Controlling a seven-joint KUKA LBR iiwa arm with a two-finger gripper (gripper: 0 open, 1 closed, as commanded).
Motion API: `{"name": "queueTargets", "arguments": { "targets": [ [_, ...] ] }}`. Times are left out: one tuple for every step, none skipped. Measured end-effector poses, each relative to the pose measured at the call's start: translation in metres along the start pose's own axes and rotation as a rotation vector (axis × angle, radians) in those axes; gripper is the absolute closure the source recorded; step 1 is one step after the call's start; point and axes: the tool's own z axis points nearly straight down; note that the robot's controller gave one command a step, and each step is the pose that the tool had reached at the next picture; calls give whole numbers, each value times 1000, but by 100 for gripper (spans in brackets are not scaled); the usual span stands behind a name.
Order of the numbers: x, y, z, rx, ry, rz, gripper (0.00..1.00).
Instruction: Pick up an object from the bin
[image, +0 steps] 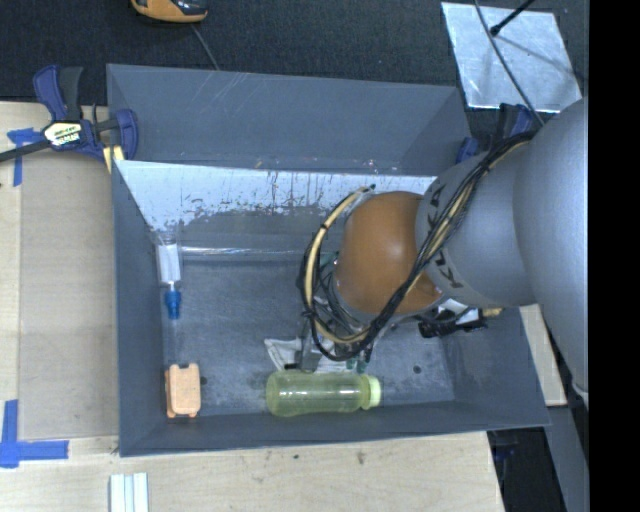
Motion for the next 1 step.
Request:
{"name": "queueTargets", "arguments": {
  "targets": [
    [0, 0, 0, 0, 0, 0, 100]
  ]
}}
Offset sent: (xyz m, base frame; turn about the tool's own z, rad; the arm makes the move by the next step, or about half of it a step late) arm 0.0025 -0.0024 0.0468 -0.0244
